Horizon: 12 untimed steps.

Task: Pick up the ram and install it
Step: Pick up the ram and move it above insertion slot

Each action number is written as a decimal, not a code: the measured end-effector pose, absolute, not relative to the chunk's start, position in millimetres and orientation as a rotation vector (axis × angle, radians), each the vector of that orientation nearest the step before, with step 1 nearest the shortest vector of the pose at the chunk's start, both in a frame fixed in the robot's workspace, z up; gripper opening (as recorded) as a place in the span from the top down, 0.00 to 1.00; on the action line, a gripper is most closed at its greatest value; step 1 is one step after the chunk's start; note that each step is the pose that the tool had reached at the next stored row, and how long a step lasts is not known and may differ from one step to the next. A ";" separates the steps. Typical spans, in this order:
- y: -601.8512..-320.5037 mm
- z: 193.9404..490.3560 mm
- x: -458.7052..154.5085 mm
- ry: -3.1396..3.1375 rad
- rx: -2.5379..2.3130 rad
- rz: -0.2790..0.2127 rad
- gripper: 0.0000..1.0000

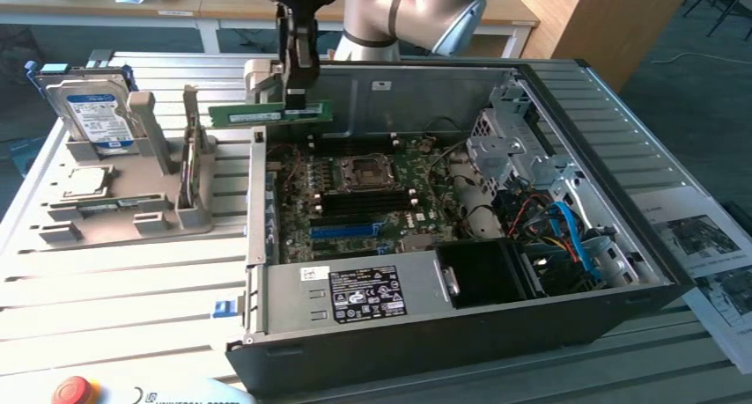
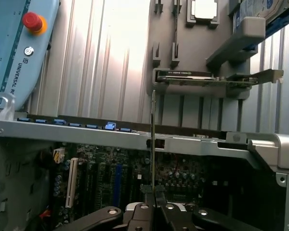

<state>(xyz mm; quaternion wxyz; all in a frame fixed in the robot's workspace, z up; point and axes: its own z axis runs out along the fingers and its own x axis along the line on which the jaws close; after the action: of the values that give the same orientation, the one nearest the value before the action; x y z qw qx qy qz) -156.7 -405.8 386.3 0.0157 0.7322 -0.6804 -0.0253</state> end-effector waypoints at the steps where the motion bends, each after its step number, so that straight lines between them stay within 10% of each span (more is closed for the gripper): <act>1: -405.8 386.3 -153.2 -2.116 2.278 -0.079 0.88; 12: -405.8 386.2 -111.2 -2.114 2.280 -0.079 0.88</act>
<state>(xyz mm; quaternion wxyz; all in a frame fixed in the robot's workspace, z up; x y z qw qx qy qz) -111.2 -405.8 386.2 0.0156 0.7331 -0.6795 -0.0253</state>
